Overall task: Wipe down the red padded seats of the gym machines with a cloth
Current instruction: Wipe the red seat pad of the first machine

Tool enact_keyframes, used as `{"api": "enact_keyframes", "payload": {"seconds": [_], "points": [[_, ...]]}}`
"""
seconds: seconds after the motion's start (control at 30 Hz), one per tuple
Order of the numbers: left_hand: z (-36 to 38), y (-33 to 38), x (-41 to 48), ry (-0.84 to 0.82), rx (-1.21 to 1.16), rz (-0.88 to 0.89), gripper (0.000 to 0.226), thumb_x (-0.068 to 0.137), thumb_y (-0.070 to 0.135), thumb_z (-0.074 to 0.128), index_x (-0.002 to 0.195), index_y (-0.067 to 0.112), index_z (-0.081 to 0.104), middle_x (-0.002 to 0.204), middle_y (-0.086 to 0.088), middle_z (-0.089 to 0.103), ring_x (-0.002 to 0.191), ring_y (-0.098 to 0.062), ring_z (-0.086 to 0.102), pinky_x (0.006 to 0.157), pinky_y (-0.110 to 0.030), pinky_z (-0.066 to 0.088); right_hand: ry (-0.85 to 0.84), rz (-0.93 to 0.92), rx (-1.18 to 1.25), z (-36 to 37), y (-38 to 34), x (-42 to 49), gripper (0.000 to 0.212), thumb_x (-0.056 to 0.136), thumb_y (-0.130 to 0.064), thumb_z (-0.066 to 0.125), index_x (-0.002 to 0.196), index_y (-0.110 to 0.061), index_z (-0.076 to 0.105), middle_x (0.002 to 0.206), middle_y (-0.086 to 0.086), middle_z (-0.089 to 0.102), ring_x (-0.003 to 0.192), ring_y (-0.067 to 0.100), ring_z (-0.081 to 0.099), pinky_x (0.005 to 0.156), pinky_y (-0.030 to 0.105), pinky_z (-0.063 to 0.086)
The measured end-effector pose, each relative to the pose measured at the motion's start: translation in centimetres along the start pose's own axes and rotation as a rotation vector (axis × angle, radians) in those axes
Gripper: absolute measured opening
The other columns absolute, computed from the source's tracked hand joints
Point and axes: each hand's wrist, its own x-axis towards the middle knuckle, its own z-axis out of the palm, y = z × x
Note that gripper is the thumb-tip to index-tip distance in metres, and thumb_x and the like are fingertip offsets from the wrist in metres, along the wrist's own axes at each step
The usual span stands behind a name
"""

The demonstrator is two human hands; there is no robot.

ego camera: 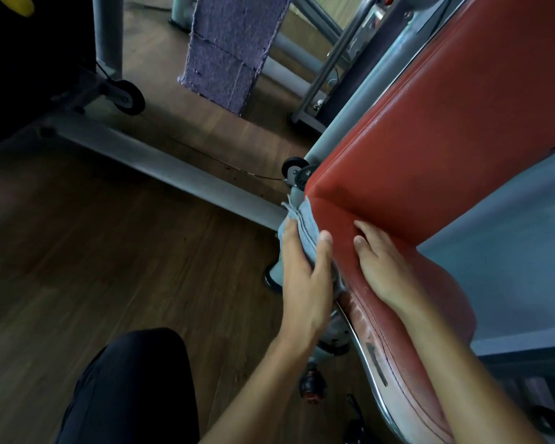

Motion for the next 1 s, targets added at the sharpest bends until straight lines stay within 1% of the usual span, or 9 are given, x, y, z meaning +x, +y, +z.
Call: {"api": "enact_keyframes", "payload": {"seconds": [0.17,0.27,0.37,0.47,0.6,0.73,0.83,0.93,1.0], "points": [[1.4,-0.8,-4.9,-0.016,0.146,-0.026,0.078,0.097,0.056,0.041,0.157,0.037,-0.006,0.163,0.026,-0.010,0.147,0.012,-0.009,0.127,-0.033,0.007,0.009,-0.013,-0.001,0.4,0.4,0.4,0.045,0.104,-0.032,0.034,0.149,-0.030,0.038,0.158,-0.007,0.031,0.146,0.013,0.027,0.121,0.049,0.017],[1.0,-0.4,-1.4,0.021,0.078,0.034,0.064,0.098,0.058,0.044,0.154,0.032,0.026,0.159,0.004,0.031,0.148,-0.013,0.028,0.119,-0.044,0.031,0.005,-0.014,0.003,0.4,0.4,0.4,0.045,0.104,-0.033,0.034,0.149,-0.030,0.037,0.159,-0.008,0.030,0.146,0.012,0.026,0.121,0.049,0.017],[0.2,0.3,2.0,0.042,0.016,-0.039,0.035,0.097,0.058,0.045,0.127,0.039,0.050,0.124,0.009,0.058,0.117,-0.008,0.058,0.102,-0.044,0.050,-0.005,-0.007,0.000,0.3,0.5,0.4,0.046,0.104,-0.035,0.033,0.150,-0.031,0.035,0.159,-0.010,0.028,0.147,0.014,0.026,0.121,0.050,0.017],[0.0,0.0,-0.3,0.015,0.050,-0.005,0.042,0.099,0.055,0.046,0.137,0.037,0.045,0.139,0.007,0.052,0.130,-0.009,0.050,0.109,-0.044,0.044,-0.005,-0.013,0.004,0.3,0.4,0.3,0.046,0.104,-0.035,0.033,0.150,-0.031,0.036,0.159,-0.009,0.028,0.147,0.014,0.026,0.121,0.049,0.016],[0.6,-0.3,-3.4,-0.053,0.206,-0.015,0.075,0.099,0.058,0.042,0.159,0.031,0.007,0.167,0.016,0.004,0.150,0.006,0.001,0.126,-0.034,0.011,-0.002,-0.005,-0.013,0.4,0.4,0.4,0.046,0.104,-0.033,0.032,0.150,-0.030,0.036,0.160,-0.008,0.028,0.147,0.012,0.025,0.121,0.049,0.016],[0.2,0.0,2.3,0.026,0.109,0.007,0.043,0.097,0.064,0.039,0.133,0.042,0.046,0.133,0.017,0.051,0.131,-0.012,0.047,0.110,-0.047,0.041,-0.009,-0.001,0.003,0.2,0.3,0.3,0.046,0.105,-0.035,0.032,0.151,-0.031,0.035,0.160,-0.010,0.027,0.147,0.010,0.024,0.122,0.048,0.015],[0.9,-0.3,1.5,0.061,0.052,0.010,0.036,0.099,0.057,0.039,0.129,0.038,0.048,0.128,0.011,0.052,0.125,-0.012,0.050,0.106,-0.046,0.044,-0.003,-0.006,0.008,0.2,0.4,0.3,0.046,0.104,-0.036,0.032,0.150,-0.031,0.034,0.160,-0.011,0.027,0.147,0.011,0.024,0.122,0.048,0.015],[1.2,-0.7,-1.1,0.021,0.065,0.045,0.058,0.098,0.061,0.040,0.146,0.029,0.036,0.148,0.002,0.043,0.140,-0.016,0.039,0.114,-0.048,0.037,0.000,-0.010,-0.014,0.3,0.4,0.3,0.046,0.104,-0.035,0.031,0.150,-0.032,0.034,0.159,-0.010,0.028,0.147,0.010,0.024,0.121,0.049,0.016],[1.0,-0.8,0.5,0.025,0.078,0.003,0.055,0.094,0.067,0.039,0.141,0.039,0.041,0.145,0.004,0.047,0.138,-0.015,0.043,0.114,-0.048,0.038,-0.001,-0.005,-0.010,0.3,0.4,0.3,0.046,0.104,-0.035,0.031,0.150,-0.032,0.035,0.159,-0.011,0.028,0.147,0.010,0.025,0.121,0.049,0.016]]}}
